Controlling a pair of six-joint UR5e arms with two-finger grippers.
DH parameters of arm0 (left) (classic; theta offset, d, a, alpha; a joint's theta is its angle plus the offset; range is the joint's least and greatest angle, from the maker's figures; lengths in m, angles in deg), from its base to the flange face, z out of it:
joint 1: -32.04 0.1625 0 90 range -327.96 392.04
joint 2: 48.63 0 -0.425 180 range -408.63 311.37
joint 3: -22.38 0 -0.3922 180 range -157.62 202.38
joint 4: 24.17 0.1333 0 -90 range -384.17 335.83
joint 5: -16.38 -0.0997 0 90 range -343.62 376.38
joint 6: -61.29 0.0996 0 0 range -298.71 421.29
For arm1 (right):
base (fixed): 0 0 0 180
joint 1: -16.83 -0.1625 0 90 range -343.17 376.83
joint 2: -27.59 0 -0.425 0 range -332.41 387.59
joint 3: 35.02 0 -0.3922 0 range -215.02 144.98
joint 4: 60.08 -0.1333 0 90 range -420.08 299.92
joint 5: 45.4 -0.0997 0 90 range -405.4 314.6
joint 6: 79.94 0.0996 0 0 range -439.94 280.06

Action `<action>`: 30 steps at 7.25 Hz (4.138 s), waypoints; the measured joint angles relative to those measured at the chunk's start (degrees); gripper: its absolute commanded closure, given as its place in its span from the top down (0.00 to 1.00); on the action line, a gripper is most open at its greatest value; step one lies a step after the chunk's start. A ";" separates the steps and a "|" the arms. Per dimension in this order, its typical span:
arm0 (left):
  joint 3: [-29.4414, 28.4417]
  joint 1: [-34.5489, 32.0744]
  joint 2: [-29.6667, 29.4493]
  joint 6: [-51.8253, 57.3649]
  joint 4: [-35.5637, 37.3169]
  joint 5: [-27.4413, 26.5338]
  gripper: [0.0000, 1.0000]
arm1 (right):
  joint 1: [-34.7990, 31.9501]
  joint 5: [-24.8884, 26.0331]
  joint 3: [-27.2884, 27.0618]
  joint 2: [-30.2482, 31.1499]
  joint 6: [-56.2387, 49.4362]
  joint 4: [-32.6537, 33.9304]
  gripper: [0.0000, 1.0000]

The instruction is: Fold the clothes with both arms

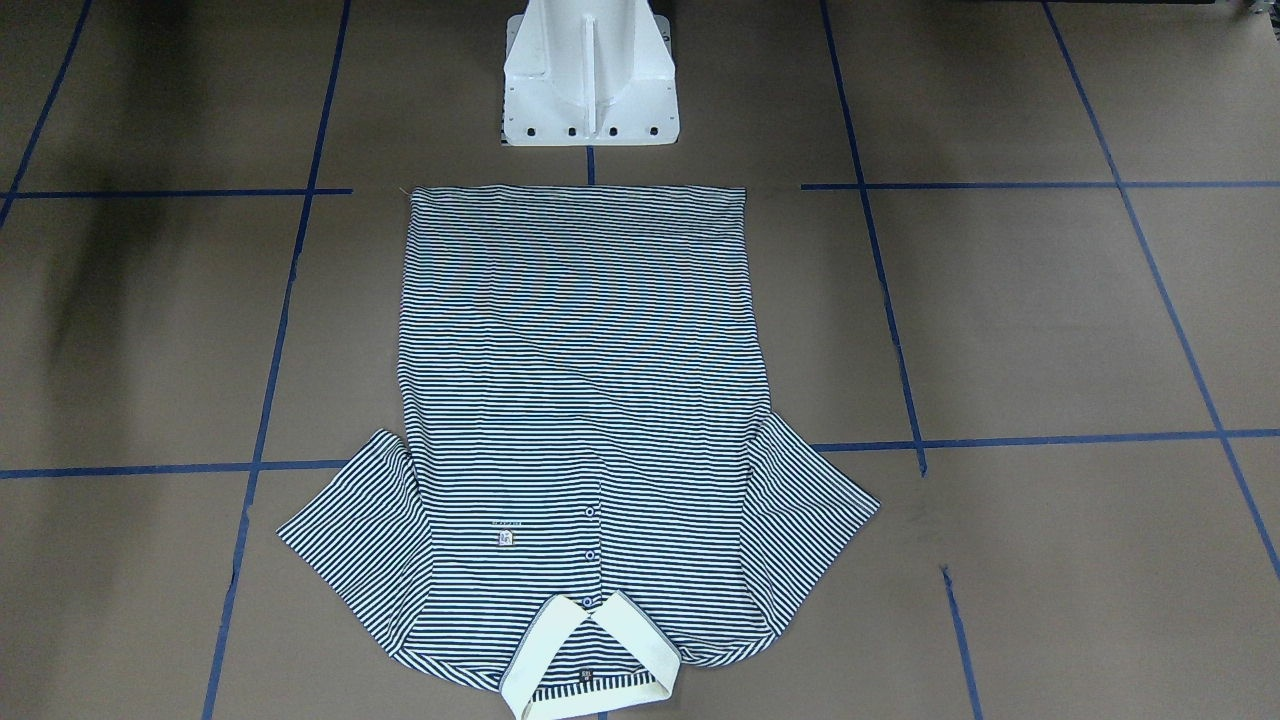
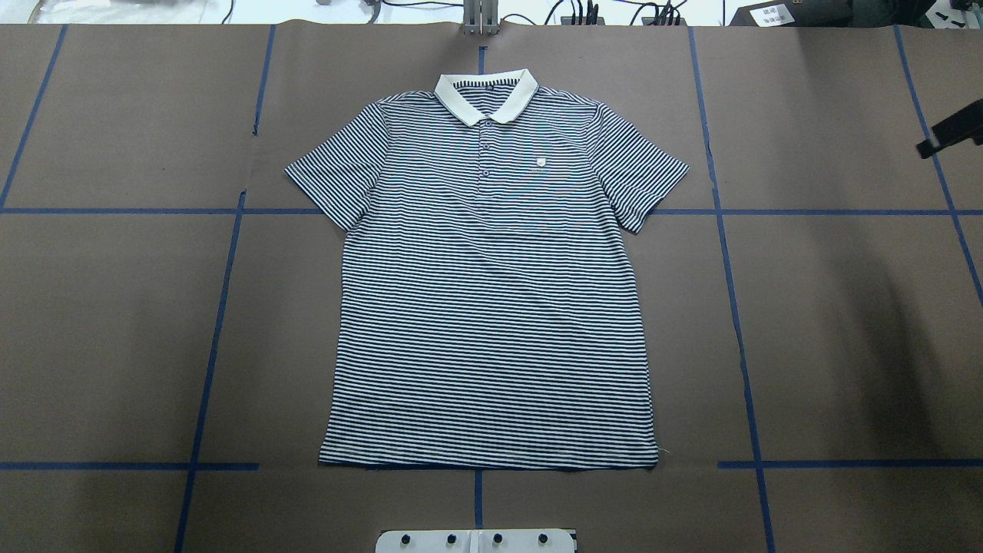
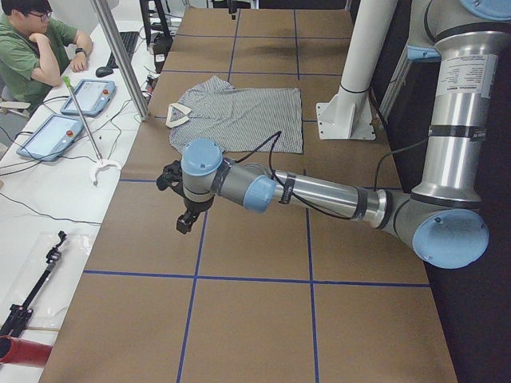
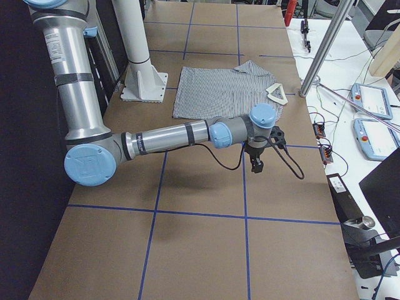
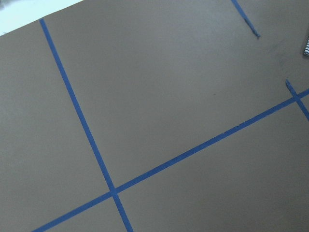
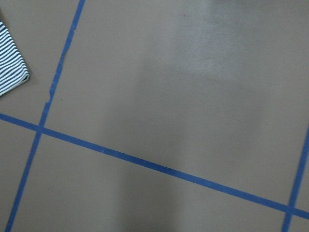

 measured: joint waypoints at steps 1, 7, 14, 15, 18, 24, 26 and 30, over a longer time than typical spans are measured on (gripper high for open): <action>-1.23 1.58 -2.73 -0.22 -0.31 -0.83 1.00 | 3.91 0.12 2.92 -4.83 4.59 -0.57 1.00; -4.55 5.30 -6.58 -11.11 -4.78 -3.93 1.00 | 21.98 20.39 23.10 -19.97 40.02 -27.31 0.98; -4.56 5.29 -6.84 -11.96 -4.92 -3.85 1.00 | 24.29 21.58 24.14 -19.75 41.03 -26.21 0.88; -4.56 5.29 -6.84 -11.92 -4.96 -3.85 1.00 | 24.57 21.60 24.29 -19.72 41.02 -25.96 0.80; -4.61 5.29 -6.79 -11.91 -4.99 -3.85 1.00 | 24.92 21.61 24.52 -19.89 40.95 -25.64 0.18; -3.91 5.21 -6.74 -12.00 -4.99 -3.85 1.00 | 24.32 19.82 22.61 -20.56 40.69 -25.31 0.00; -3.94 5.28 -6.75 -12.01 -4.99 -3.85 1.00 | 24.45 17.82 18.49 -20.52 41.03 -25.46 0.00; -4.44 5.29 -6.75 -11.64 -4.99 -3.85 1.00 | 31.58 21.61 18.02 -28.38 42.70 -25.94 0.00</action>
